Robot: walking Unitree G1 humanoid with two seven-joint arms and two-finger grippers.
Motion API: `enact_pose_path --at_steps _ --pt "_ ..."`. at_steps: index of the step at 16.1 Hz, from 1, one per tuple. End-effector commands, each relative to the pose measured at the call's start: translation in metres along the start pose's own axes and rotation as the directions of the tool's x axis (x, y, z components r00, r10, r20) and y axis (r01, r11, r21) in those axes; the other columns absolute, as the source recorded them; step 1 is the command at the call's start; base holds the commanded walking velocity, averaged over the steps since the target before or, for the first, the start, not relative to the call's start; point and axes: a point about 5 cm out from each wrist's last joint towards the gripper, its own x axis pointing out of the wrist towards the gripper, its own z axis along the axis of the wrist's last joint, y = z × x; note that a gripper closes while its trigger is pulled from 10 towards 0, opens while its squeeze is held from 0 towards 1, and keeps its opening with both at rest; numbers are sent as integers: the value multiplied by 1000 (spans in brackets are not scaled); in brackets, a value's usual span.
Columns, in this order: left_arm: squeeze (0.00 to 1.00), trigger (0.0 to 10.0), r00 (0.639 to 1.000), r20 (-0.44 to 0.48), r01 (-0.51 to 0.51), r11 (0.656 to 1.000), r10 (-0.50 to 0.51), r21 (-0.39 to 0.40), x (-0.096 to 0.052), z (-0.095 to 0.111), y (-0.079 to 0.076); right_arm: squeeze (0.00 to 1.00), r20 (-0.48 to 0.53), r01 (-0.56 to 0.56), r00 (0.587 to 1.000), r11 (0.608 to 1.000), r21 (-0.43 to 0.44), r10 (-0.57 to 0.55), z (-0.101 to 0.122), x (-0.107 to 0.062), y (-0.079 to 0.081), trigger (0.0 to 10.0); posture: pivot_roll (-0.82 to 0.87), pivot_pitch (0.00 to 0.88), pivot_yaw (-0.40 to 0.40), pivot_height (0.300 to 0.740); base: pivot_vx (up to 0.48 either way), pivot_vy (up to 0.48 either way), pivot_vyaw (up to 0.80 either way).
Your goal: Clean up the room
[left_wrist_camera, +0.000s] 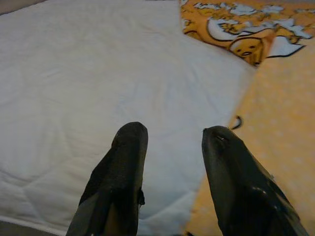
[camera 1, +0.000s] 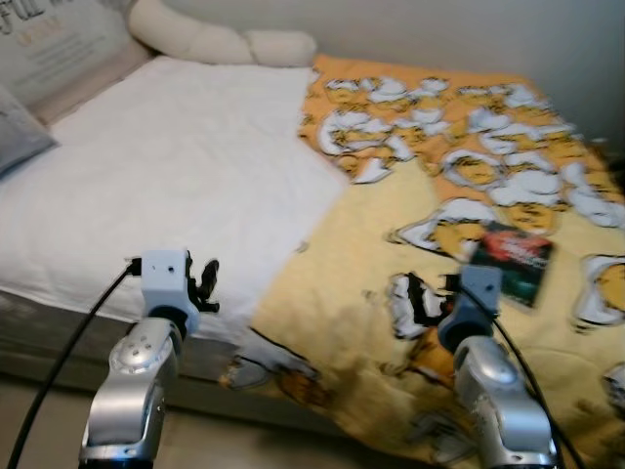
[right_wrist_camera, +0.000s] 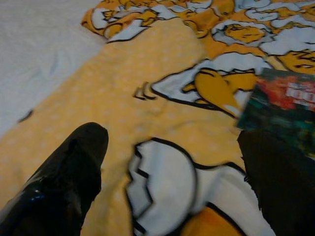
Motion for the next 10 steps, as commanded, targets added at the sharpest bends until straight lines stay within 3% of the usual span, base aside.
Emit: enact_pose_path --at_steps 1,5,10 --pt "0 10000 1000 -5 -17 1000 17 9 -1 0 6 0 4 -23 1000 1000 5 23 2 1 6 10000 -24 0 -10 740 0 -405 0" --pt "0 10000 1000 -7 -16 1000 16 14 -1 -1 5 0 1 -27 1000 1000 8 27 1 1 6 10000 -24 0 -10 740 0 -408 353" --pt "0 10000 1000 -6 -16 1000 16 18 0 0 5 0 -7 -50 999 999 13 50 0 1 8 10000 -24 0 -10 740 0 -414 800"
